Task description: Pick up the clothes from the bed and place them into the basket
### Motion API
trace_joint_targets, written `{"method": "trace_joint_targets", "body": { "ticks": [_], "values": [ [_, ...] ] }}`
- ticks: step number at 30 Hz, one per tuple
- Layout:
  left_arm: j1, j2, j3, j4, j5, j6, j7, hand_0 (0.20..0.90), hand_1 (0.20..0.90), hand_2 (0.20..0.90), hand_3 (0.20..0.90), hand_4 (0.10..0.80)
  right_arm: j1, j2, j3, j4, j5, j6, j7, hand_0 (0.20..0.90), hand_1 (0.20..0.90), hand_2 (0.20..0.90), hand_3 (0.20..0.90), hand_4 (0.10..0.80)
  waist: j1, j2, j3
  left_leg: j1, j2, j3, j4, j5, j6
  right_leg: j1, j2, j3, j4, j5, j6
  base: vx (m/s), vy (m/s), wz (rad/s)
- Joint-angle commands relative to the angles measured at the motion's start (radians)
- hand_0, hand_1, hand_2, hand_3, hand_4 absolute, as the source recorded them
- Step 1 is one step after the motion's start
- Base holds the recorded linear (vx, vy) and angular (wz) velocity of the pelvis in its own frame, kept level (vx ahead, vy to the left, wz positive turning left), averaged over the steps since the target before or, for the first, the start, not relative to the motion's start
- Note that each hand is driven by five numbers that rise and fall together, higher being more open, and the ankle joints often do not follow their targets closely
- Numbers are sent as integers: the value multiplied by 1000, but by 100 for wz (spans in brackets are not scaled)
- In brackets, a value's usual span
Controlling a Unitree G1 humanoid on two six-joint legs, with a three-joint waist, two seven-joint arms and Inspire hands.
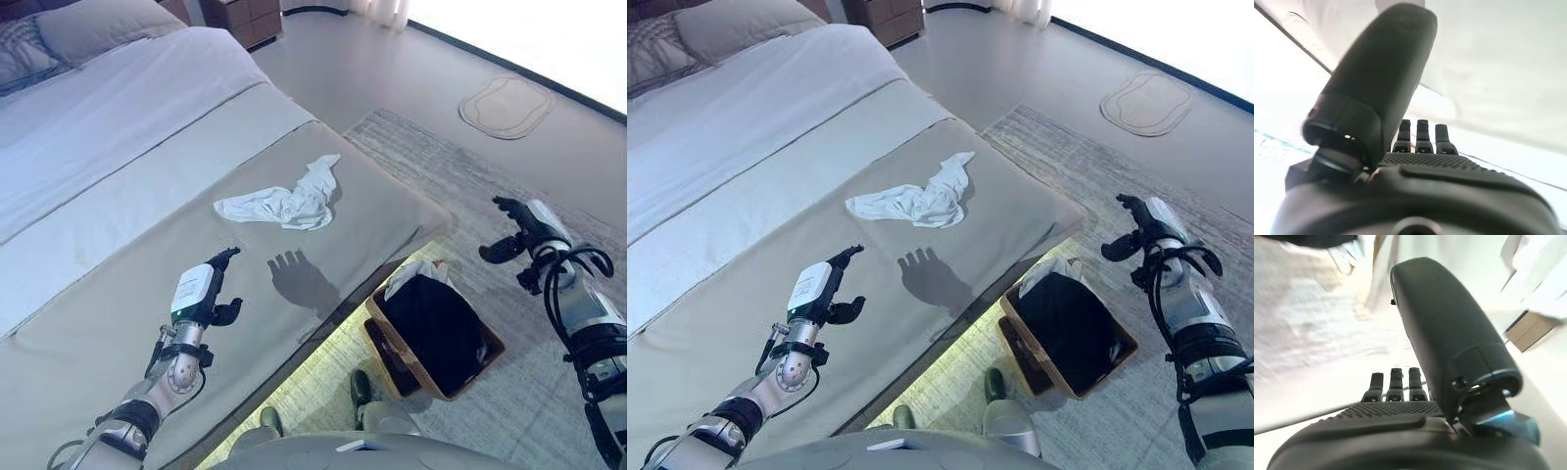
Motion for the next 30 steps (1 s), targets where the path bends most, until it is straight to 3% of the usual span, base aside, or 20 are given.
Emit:
{"method": "trace_joint_targets", "body": {
  "ticks": [1, 5, 12, 18, 30],
  "values": [
    [-24, 45, 49, -34, -46, -34, 21, 900, 900, 900, 900, 800, -192, -92, 71, -51, -65, -57, -61, 900, 900, 900, 900, 800, 66, -35, -30, -76, -18, -78, 86, -42, 1, 0, -25, -52, 189, -171, 10, 52, -24, 29],
    [-18, 46, 52, -62, -57, -25, 31, 900, 900, 900, 900, 800, -319, -114, 142, -26, -52, -53, -52, 900, 900, 900, 900, 800, 101, -29, 23, -159, -23, -99, 185, -57, -5, -51, -34, -84, 247, -197, -14, -80, -2, 26],
    [-56, 62, 49, -134, -106, -34, 84, 900, 900, 900, 900, 800, -545, -137, 264, 38, 5, -42, -88, 900, 900, 900, 900, 800, 163, 14, 175, -312, -47, -165, 354, -83, -4, -180, -73, -140, 439, -252, -62, -114, 20, 35],
    [-25, 79, 49, -197, -128, -46, 105, 900, 900, 900, 900, 800, -653, -113, 309, 29, 21, -2, -133, 900, 900, 900, 900, 800, 210, 57, 238, -405, -93, -209, 454, -102, 6, -259, -94, -161, 590, -316, -100, -4, 18, 30],
    [9, 117, 50, -310, -159, -42, 165, 900, 900, 900, 900, 800, -760, -101, 348, 64, 31, 64, -192, 900, 900, 900, 900, 800, 277, 85, 331, -615, -147, -223, 657, -147, 39, -440, -147, -185, 862, -399, -136, -16, -23, 20]
  ]
}}
